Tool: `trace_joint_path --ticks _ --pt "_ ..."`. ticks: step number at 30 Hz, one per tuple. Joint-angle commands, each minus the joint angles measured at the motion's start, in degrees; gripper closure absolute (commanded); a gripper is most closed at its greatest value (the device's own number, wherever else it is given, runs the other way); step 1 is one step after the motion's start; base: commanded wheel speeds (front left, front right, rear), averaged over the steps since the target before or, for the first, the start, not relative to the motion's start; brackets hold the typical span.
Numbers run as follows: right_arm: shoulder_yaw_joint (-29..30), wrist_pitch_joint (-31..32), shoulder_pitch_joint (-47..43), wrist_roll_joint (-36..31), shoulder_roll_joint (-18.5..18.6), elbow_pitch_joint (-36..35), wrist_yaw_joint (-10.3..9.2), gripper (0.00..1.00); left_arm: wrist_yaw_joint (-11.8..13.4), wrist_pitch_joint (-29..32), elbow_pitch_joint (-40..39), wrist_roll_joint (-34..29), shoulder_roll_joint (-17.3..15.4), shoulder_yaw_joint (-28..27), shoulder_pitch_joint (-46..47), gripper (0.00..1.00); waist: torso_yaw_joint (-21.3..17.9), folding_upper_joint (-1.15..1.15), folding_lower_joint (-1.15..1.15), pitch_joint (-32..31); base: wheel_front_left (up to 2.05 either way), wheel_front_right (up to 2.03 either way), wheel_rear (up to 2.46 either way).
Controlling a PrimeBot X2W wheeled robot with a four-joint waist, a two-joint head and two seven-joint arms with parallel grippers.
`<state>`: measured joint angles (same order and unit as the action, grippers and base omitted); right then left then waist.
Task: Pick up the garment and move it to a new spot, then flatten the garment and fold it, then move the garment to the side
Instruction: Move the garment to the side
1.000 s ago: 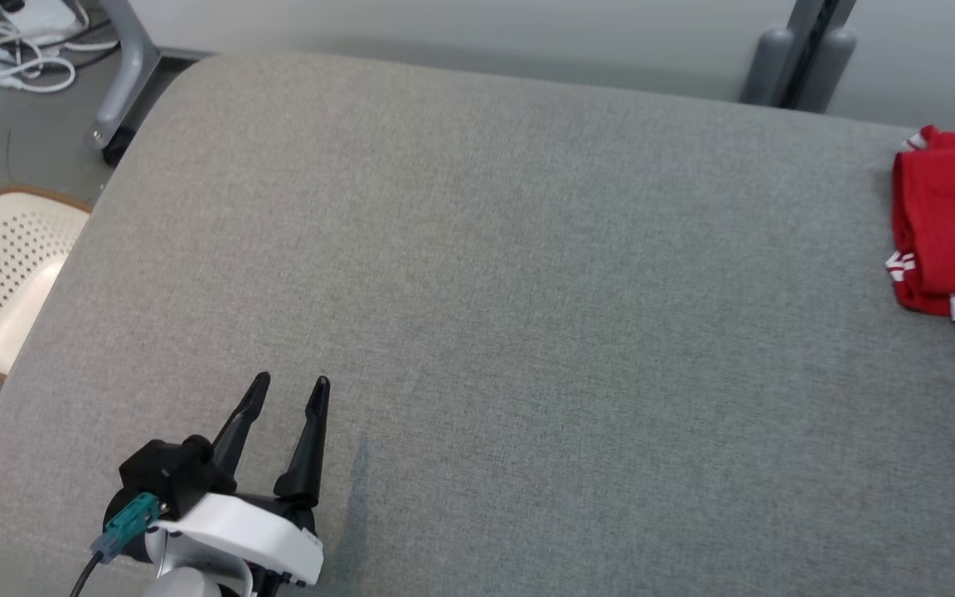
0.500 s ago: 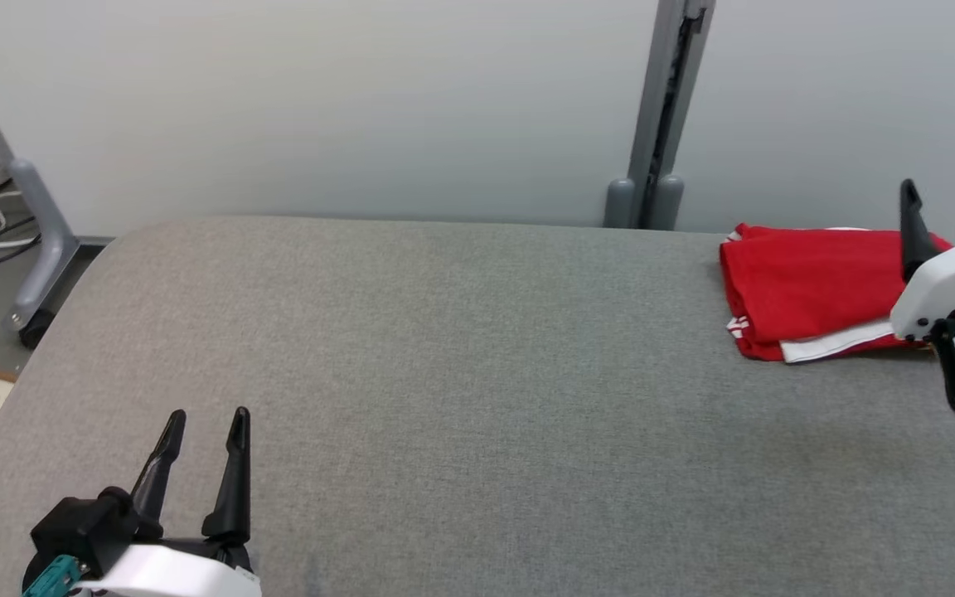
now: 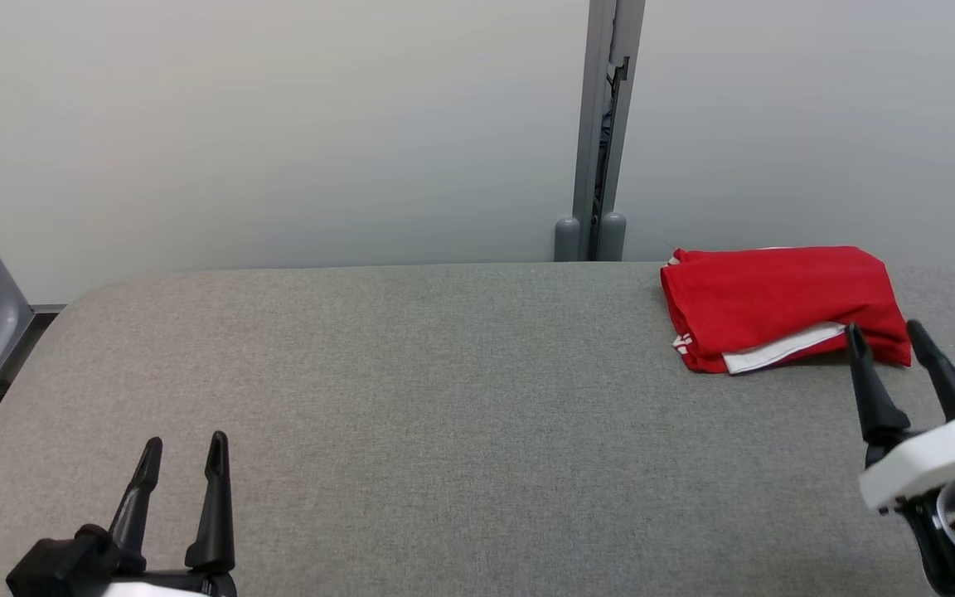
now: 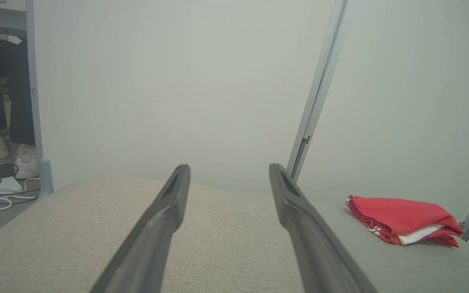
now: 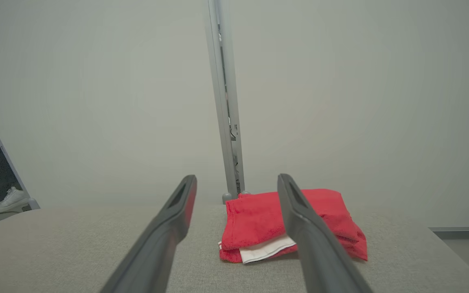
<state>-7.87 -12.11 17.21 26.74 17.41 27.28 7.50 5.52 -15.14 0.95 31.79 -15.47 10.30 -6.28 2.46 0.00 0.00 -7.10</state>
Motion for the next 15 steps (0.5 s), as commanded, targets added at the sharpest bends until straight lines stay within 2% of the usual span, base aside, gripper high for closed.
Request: trace_joint_path --ticks 1,9,15 --pt "0.1 -0.1 -2.5 0.5 0.5 -1.9 0.02 0.00 -0.5 0.0 0.1 -1.3 0.0 -0.5 -1.0 0.00 -0.1 0.00 0.00 0.0 0.00 0.00 0.00" --pt "3.0 -2.1 -14.4 -2.0 -2.0 -9.0 0.02 0.00 -2.8 0.0 0.7 -7.7 3.8 -3.3 -3.1 0.00 0.1 0.00 0.00 -0.1 0.00 0.00 0.00" --pt "2.7 -2.9 -18.5 -5.4 -4.2 -9.9 0.02 0.00 -4.6 0.0 4.3 -10.5 7.0 -4.7 -2.6 0.00 0.3 0.00 0.00 0.1 0.00 0.00 0.00"
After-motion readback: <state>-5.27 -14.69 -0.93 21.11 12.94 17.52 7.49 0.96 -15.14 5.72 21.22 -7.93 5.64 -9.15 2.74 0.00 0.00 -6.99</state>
